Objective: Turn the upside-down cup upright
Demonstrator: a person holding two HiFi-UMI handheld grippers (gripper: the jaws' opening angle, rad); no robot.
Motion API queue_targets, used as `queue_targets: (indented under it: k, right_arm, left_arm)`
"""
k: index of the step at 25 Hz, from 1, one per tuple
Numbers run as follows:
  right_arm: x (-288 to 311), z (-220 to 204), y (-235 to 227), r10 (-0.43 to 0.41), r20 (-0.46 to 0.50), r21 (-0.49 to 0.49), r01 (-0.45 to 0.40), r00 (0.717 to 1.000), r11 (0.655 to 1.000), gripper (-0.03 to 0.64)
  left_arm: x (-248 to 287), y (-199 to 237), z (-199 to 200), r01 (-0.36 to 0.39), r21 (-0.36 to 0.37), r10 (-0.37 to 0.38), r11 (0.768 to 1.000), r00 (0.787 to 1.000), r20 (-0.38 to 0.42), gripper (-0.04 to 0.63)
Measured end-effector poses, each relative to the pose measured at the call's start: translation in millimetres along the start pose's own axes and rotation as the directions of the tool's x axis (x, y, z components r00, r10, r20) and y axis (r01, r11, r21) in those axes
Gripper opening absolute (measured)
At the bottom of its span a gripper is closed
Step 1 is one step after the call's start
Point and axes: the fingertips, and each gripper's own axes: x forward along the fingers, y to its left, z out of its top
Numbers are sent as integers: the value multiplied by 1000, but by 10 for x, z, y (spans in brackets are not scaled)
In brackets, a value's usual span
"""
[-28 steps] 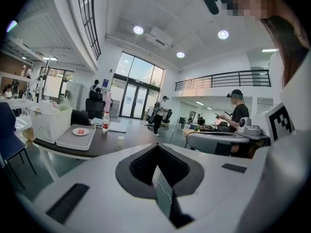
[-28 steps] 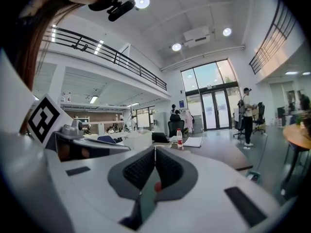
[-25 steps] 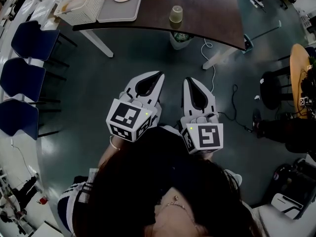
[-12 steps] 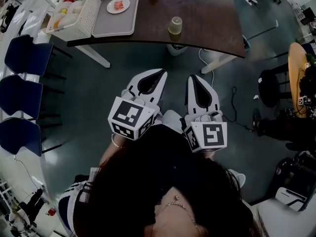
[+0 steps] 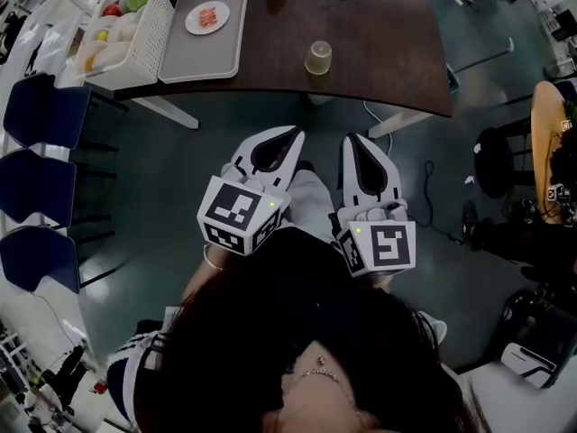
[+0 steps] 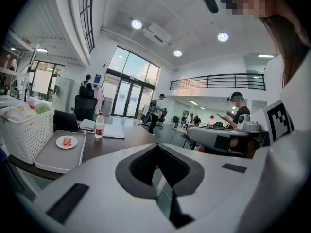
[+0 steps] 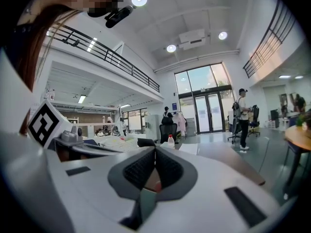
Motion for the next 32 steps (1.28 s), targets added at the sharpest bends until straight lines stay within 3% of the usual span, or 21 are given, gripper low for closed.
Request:
queue_targets:
  k: [11, 20, 26, 32]
  right_arm:
    - [866, 100, -681, 47, -19, -18, -47, 999, 999, 17]
    - [1359, 59, -900, 115, -60, -37, -118, 992, 992, 17]
    - [1581, -36, -946, 83, -70, -39, -86, 994, 996, 18]
    - [1818, -119, -1020, -4, -42, -63, 2, 999, 998, 17]
  left_arm:
    - [875, 440, 295, -55, -8, 55, 998, 998, 0, 2]
    - [1201, 761, 350, -135, -18, 135, 991, 991, -12, 2]
    - [1300, 944, 400, -124, -9, 124, 992, 992, -9, 2]
    - [1449, 1160, 420, -74, 4, 74, 997, 997, -18, 1]
